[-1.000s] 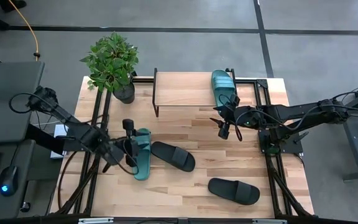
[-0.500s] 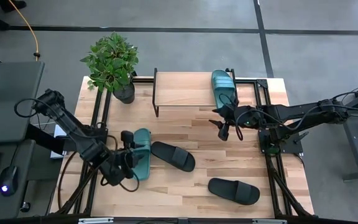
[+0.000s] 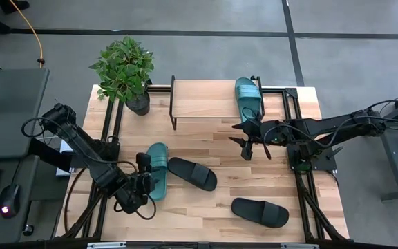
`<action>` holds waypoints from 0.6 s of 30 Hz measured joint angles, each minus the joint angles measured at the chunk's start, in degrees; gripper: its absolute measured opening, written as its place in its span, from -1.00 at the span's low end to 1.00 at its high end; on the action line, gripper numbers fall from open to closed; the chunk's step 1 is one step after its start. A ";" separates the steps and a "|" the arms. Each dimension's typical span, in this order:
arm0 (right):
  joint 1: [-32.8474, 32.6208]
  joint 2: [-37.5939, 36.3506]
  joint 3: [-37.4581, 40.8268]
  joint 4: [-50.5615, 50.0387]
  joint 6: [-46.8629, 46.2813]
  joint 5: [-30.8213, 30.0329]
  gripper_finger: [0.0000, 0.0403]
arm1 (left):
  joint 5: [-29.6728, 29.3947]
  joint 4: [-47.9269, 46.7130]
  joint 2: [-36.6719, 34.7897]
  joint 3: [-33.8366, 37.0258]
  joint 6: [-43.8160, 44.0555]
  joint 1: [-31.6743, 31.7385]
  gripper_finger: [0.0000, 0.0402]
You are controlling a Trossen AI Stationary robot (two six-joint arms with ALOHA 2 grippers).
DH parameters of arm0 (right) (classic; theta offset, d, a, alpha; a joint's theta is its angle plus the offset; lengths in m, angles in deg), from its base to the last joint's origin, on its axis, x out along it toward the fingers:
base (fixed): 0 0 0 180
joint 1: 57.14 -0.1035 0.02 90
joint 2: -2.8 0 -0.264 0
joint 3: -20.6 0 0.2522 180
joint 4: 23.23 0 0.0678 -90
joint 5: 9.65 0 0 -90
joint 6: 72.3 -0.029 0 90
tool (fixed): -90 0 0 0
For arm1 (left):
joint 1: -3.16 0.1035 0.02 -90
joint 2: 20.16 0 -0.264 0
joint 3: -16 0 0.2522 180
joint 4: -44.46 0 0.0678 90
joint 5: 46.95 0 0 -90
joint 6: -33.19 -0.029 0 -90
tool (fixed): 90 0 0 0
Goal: Pick and place slides into the shelf
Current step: Put the green slide on the shelf
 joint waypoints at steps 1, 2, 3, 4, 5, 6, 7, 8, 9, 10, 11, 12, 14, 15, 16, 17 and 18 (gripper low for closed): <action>0.00 0.02 0.00 0.44 0.00 -0.02 0.01 | 0.25 -0.12 0.40 0.00 0.02 0.00 -0.06; 0.00 0.04 0.00 0.50 0.01 -0.02 0.01 | 0.59 -0.11 0.74 0.00 0.04 0.00 -0.06; 0.01 0.08 0.00 0.44 0.02 -0.02 0.01 | 0.94 -0.15 1.01 0.00 0.23 0.00 -0.06; 0.02 0.09 0.00 0.44 0.02 -0.02 0.01 | 1.31 -0.24 1.23 0.02 0.41 0.00 -0.06; 0.02 0.09 0.00 0.48 0.02 -0.03 0.01 | 1.60 -0.29 1.43 0.02 0.77 0.00 -0.06; 0.02 0.09 0.00 0.48 0.05 -0.04 0.01 | 1.83 -0.48 1.49 0.02 1.27 0.01 -0.06; 0.06 0.09 0.00 0.48 0.17 -0.04 0.01 | 1.92 -0.87 1.52 0.02 1.90 0.02 -0.06; 0.15 0.09 0.00 0.50 0.70 -0.06 0.01 | 1.92 -1.21 1.52 0.02 2.61 0.00 -0.06; 0.15 0.09 0.00 0.52 1.08 -0.16 0.01 | 2.02 -1.22 1.52 0.02 3.12 0.00 -0.06; 0.15 0.09 0.00 0.50 1.22 -0.32 0.01 | 2.36 -1.18 1.52 0.02 3.63 0.00 -0.06; 0.15 0.09 0.00 0.51 1.34 -0.35 0.01 | 2.67 -1.24 1.52 0.02 4.19 0.00 -0.06; 0.15 0.09 0.00 0.54 1.36 -0.37 0.01 | 2.93 -1.28 1.52 0.02 4.42 0.00 -0.06; 0.15 0.09 0.00 0.61 1.42 -0.37 0.01 | 3.97 -1.28 1.60 0.02 4.94 0.01 -0.06; 0.15 0.09 0.00 0.93 1.55 -0.39 0.01 | 4.41 -1.28 1.90 0.02 5.36 0.01 -0.06; 0.15 0.09 0.00 1.15 1.55 -0.39 0.01 | 4.70 -1.33 2.28 0.03 5.57 0.01 -0.06; 0.15 0.09 0.00 1.20 1.55 -0.40 0.01 | 4.86 -1.77 2.61 0.07 5.70 0.00 -0.06; 0.15 0.09 0.00 1.33 1.55 -0.42 0.01 | 4.84 -2.20 3.02 0.07 5.94 0.00 -0.06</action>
